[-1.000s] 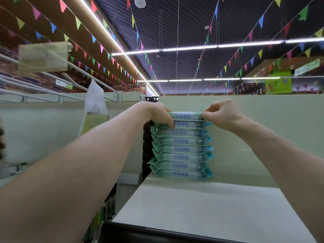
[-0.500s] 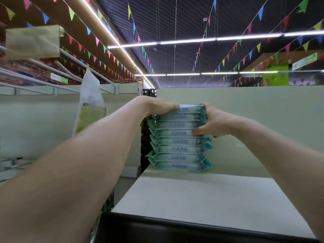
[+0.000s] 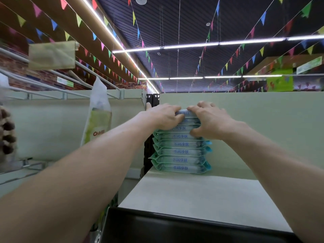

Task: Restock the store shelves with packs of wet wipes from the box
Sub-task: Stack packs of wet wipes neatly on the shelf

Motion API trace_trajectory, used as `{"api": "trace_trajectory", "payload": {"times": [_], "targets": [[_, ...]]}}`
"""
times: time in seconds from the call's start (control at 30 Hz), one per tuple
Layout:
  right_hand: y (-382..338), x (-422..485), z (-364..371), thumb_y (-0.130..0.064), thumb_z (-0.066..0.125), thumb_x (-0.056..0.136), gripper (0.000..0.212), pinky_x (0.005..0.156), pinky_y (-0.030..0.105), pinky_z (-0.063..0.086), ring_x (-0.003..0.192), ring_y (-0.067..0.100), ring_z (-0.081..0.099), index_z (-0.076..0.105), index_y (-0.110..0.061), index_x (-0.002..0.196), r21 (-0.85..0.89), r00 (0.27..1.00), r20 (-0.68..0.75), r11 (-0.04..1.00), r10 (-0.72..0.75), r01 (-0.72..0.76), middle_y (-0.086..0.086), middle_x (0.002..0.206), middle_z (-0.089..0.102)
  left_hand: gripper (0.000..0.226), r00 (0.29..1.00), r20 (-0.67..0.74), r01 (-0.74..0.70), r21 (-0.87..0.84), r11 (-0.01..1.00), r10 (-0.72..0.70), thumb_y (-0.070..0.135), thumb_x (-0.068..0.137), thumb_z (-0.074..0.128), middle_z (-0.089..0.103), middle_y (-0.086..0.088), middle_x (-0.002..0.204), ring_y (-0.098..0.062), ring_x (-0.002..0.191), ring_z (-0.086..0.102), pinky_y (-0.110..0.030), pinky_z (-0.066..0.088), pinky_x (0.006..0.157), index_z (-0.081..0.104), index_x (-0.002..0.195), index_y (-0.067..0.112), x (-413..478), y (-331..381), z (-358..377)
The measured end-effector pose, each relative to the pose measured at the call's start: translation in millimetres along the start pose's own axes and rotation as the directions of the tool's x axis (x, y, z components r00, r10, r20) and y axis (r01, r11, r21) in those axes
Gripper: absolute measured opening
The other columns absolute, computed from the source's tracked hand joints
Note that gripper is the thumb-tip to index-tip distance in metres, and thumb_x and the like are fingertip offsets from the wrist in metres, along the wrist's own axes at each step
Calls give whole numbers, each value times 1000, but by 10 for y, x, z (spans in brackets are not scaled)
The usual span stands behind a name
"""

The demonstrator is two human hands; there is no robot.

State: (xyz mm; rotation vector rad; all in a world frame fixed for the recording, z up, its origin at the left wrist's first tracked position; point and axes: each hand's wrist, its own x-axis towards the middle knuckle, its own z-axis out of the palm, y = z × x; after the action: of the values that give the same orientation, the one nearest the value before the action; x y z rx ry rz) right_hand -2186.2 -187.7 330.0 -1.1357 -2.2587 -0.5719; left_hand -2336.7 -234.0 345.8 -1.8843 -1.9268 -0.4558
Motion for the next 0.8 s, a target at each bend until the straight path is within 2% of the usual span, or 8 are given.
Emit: {"api": "trace_trajectory", "payload": {"times": [0.07,0.23,0.37,0.47,0.57,0.67,0.8], "targets": [[-12,2,-1,-42,66,84,75,105,46,36,128,24,38,28,-27,147,-65,1000,-22,998,-6,4,5,137,44,53,1000,0,20,8,1000,-20,55,100,25,43,-5,145,-27,134,39,-64,4,112,37,143,27,-4,-2,13],[-22,13,-1,-42,62,88,68,98,41,43,119,25,47,30,-28,146,-64,1000,-12,998,-9,9,5,131,48,51,999,-5,46,56,997,-46,56,100,25,46,-5,139,-30,127,44,-63,9,110,38,142,31,27,33,14],[-40,7,-17,-41,60,89,65,95,40,42,117,27,48,30,-27,145,-87,1000,21,996,-9,11,7,130,48,52,997,12,81,46,996,-82,56,100,24,41,-6,144,-31,131,39,-63,10,110,34,145,33,17,55,19],[-72,-22,-79,-43,61,88,69,97,42,41,120,28,46,26,-25,146,-113,999,49,994,-1,7,8,133,45,54,995,23,93,18,996,-93,55,100,26,35,-8,150,-32,137,32,-62,9,111,32,147,30,-38,80,-40],[-83,-88,-149,-44,60,89,75,103,43,38,128,27,40,20,-24,149,-134,999,31,991,-17,21,8,142,39,52,996,-23,87,-7,996,-87,51,100,31,36,-12,147,-32,135,33,-57,17,113,35,146,25,-102,102,-92],[-94,-171,-202,-44,59,90,75,105,42,37,131,26,37,20,-24,150,-133,999,4,990,-49,49,8,146,36,54,994,-76,74,-37,997,-77,46,100,39,33,-11,150,-31,136,32,-51,25,112,31,149,24,-152,116,-126],[-119,-288,-249,-43,58,90,71,104,41,38,130,26,38,23,-23,149,-122,998,0,991,-63,62,8,144,37,57,988,-147,28,-71,997,-38,37,99,48,30,-10,153,-29,140,27,-47,27,113,29,150,22,-214,185,-129]]}}
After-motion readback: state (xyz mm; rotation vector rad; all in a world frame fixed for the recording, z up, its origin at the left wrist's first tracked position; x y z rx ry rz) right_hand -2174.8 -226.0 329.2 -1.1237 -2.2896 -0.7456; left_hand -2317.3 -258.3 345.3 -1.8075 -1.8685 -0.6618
